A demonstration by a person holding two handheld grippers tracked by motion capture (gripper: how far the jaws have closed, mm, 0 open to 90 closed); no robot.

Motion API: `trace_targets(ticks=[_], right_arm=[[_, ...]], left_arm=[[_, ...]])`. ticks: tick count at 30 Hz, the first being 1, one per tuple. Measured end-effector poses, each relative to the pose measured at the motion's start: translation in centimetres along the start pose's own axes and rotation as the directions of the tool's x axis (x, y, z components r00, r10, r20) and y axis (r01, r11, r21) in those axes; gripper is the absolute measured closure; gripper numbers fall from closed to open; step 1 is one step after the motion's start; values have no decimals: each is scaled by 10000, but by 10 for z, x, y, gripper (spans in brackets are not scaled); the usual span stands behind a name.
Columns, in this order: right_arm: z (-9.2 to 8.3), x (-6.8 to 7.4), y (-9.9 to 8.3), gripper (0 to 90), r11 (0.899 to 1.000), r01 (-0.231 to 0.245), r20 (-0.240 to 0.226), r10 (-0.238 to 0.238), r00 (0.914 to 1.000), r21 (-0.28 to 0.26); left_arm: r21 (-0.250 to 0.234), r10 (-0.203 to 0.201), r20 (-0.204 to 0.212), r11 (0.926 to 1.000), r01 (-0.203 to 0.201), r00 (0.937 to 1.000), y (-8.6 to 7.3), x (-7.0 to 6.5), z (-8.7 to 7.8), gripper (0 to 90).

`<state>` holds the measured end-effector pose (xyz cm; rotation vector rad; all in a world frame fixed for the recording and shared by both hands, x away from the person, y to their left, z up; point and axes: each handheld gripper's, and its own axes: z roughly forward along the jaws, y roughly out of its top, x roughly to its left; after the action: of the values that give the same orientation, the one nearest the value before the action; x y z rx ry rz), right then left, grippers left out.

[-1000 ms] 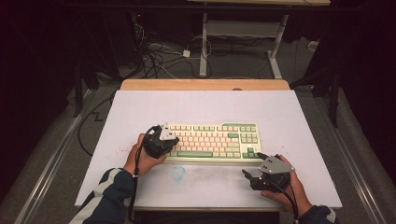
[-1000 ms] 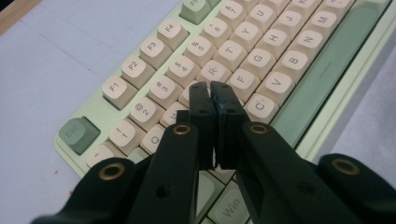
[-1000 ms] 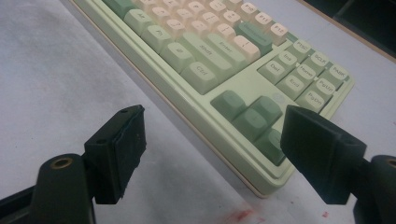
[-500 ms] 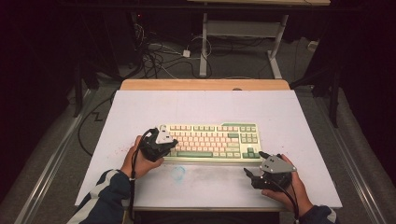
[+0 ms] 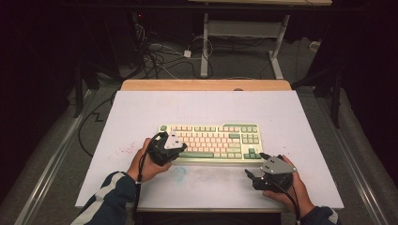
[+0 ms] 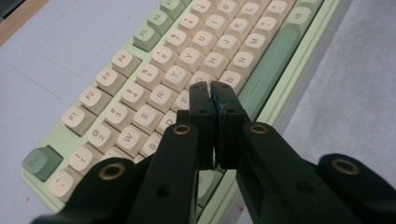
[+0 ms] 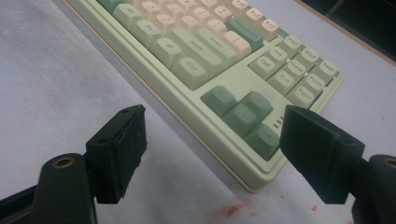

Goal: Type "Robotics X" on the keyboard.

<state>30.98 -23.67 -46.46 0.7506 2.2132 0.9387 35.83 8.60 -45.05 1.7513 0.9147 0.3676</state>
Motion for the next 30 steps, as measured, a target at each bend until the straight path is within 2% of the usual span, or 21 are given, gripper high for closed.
trace_targets(ticks=[18,24,30], right_arm=[[2,2,0,237,9998,143,-86,-142,9999,114],[2,2,0,236,9997,175,-116,-173,9998,143],[2,2,0,236,9996,209,-123,-207,9997,167]], left_arm=[[463,241,309,9986,-255,9992,-7,-12,13,854],[692,425,323,9966,-447,9986,-13,-14,16,853],[641,489,257,9967,-505,9985,-13,-14,16,853]])
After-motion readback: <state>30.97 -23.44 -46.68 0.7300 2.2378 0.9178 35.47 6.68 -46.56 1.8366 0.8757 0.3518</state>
